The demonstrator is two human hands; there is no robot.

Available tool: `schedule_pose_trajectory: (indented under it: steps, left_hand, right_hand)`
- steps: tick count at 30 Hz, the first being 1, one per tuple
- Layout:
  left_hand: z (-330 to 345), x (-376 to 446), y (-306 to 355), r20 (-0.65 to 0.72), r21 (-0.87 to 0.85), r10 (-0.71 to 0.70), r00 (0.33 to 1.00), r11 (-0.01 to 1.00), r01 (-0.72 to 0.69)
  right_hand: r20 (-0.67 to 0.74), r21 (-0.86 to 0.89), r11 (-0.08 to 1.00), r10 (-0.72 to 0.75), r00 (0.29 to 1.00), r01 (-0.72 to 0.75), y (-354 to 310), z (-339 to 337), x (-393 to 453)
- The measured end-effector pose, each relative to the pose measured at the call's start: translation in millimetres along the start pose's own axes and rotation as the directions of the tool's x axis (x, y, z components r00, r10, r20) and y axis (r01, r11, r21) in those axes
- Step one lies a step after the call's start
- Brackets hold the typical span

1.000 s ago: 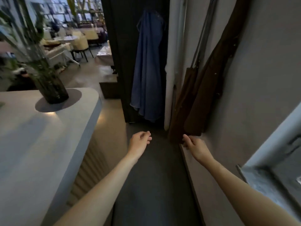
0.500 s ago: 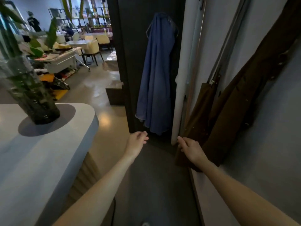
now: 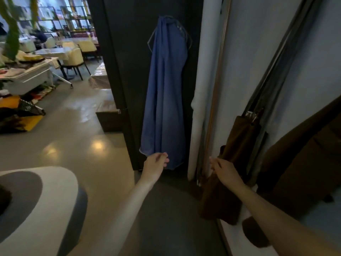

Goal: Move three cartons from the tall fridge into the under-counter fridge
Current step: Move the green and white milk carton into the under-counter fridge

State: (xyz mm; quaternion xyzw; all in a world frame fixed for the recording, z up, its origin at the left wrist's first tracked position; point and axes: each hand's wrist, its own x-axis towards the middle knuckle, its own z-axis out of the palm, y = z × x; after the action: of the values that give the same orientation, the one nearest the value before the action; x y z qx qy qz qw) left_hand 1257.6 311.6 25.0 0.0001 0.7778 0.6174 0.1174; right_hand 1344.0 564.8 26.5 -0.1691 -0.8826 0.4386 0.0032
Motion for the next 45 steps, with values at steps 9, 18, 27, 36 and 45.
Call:
schedule_pose_trajectory:
  steps: [9, 18, 27, 36, 45]
  left_hand:
    - [23, 134, 5, 0.097, 0.087, -0.038, 0.995, 0.996, 0.029]
    - [63, 271, 45, 0.203, 0.204, 0.028, 0.979, 0.976, -0.070]
    - [104, 373, 68, 0.314, 0.230, 0.025, 0.949, 0.968, -0.102]
    - [161, 481, 72, 0.549, 0.120, -0.041, 0.835, 0.992, -0.031]
    - [182, 559, 67, 0.741, 0.189, -0.101, 0.663, 0.980, -0.062]
  right_hand:
    - [-0.090, 0.017, 0.996, 0.091, 0.992, -0.090, 23, 15, 128]
    - [-0.147, 0.128, 0.973, 0.210, 0.967, -0.192, 27, 8, 249]
    - [-0.190, 0.182, 0.954, 0.273, 0.943, -0.240, 30, -7, 326]
    - [-0.395, 0.385, 0.866, 0.468, 0.790, -0.320, 63, 4, 378]
    - [-0.486, 0.618, 0.704, 0.692, 0.535, -0.349, 40, 44, 392]
